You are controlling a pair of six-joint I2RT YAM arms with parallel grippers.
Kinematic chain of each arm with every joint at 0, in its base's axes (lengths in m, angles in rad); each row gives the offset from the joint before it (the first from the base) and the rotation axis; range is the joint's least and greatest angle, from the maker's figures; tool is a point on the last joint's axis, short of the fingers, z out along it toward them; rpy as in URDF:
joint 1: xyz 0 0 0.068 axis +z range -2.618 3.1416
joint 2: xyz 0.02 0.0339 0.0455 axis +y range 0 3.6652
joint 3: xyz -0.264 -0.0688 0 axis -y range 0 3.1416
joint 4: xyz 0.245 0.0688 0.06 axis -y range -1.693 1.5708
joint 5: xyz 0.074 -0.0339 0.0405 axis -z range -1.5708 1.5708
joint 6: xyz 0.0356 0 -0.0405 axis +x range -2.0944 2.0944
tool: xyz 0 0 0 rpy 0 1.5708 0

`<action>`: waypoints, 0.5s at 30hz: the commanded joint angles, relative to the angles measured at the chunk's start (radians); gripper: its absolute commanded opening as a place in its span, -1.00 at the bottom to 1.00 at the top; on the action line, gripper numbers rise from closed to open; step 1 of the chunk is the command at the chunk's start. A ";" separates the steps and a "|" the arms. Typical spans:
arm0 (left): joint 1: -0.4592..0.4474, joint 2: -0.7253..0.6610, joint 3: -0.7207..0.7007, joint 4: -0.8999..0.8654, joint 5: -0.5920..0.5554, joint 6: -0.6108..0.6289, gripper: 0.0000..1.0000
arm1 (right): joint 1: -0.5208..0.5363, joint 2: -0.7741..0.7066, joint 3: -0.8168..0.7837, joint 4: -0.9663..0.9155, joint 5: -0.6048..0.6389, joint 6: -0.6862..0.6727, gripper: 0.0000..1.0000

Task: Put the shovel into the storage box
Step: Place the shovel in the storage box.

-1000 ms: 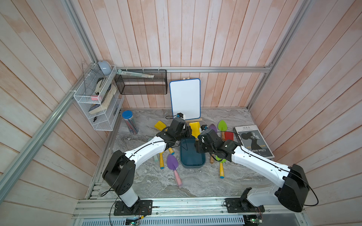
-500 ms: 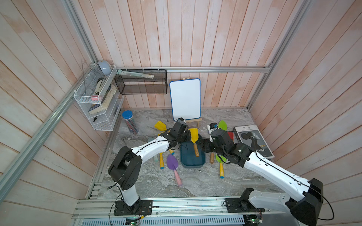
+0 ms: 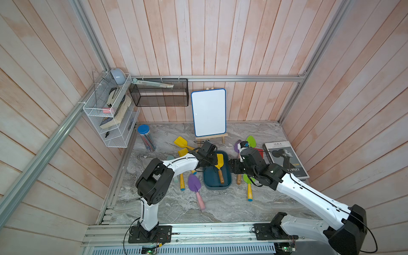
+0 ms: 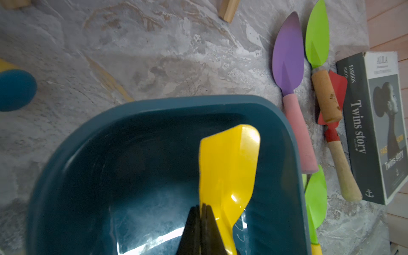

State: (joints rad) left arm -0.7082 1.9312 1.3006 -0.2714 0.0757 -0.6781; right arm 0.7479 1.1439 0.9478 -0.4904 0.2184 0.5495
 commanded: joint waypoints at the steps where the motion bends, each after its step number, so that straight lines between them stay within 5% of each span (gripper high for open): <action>1: -0.014 0.018 0.054 -0.021 0.018 -0.009 -1.00 | -0.010 -0.012 -0.010 0.001 -0.013 0.001 0.43; 15: -0.029 0.106 0.123 -0.110 0.026 -0.024 -1.00 | -0.028 -0.028 -0.044 0.024 -0.039 -0.008 0.43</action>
State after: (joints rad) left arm -0.7330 2.0209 1.3975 -0.3565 0.0940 -0.6891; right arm 0.7258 1.1355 0.9237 -0.4824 0.1921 0.5484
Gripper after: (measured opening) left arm 0.045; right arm 0.712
